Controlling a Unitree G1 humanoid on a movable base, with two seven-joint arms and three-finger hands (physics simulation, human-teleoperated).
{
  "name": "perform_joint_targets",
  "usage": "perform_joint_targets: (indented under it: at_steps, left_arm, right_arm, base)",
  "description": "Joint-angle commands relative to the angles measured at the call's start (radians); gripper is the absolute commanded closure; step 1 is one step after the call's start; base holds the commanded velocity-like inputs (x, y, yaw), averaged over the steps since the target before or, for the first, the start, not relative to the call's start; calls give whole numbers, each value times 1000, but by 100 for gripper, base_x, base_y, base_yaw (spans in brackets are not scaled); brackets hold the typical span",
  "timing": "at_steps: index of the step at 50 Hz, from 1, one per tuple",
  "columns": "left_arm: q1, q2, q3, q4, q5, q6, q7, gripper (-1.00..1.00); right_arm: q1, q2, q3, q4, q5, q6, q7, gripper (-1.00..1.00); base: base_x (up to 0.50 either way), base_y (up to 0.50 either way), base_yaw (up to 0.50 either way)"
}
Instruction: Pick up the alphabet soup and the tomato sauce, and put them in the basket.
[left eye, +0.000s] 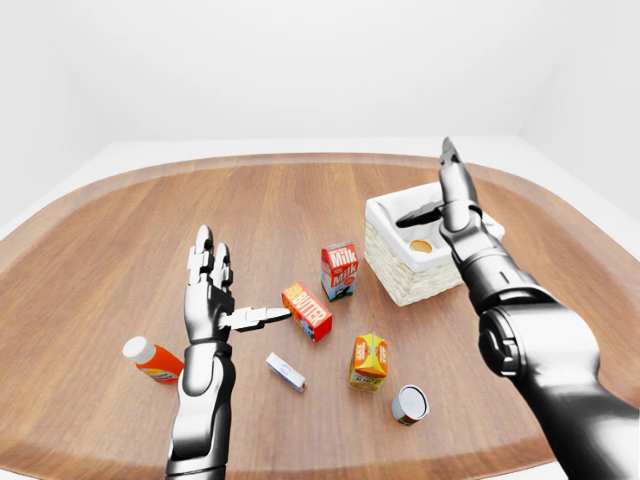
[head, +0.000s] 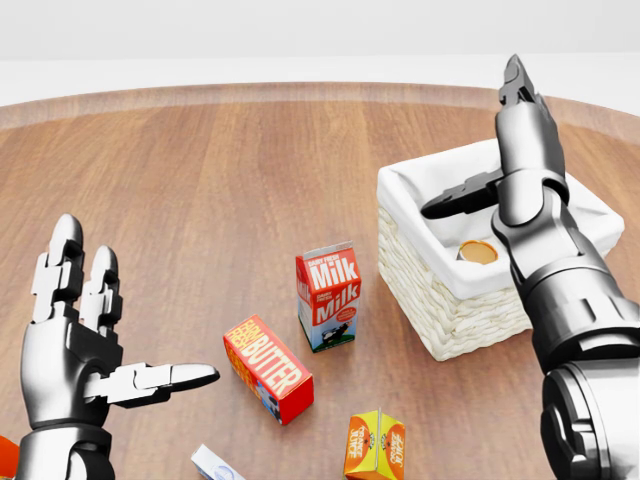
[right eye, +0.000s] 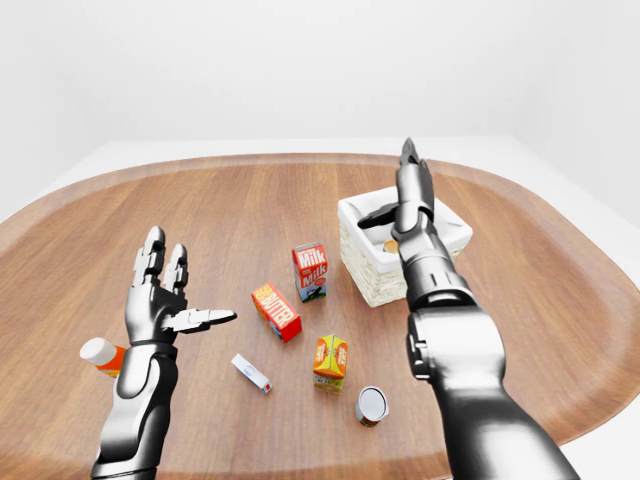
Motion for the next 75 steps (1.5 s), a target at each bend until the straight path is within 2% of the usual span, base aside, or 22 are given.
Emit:
perform_joint_targets:
  at_steps: [1,21,33,43,50,75]
  left_arm:
    - [-3,-1,1,9,0,0,1,-100]
    - [-6,-1,1,10,2,0,5,-100]
    - [-1,0,-1,-3,2,0,6,-100]
    - [1,0,2,-16,1,0,5,-100]
    - [0,0,3,-1,1,0,1,-100]
    - [-2,0,1,3,4,0,3,-100]
  right_arm:
    - [21,-5,-13,-32,119,0,42,-100]
    - [78,0,-16,-137,253,0,109,-100]
    - [155,-8,-22,-265,317,0,149,-100]
    - [323,49,-23,-663,372,0,225,-100]
    - [409,84,-32,-842,417,0,249,-100]
    - [670,143,-32,-1207,451,0,300,-100]
  base:
    - [0,0,0]
    - [0,0,0]
    - [0,0,0]
    - [0,0,0]
    - [0,0,0]
    - [0,0,0]
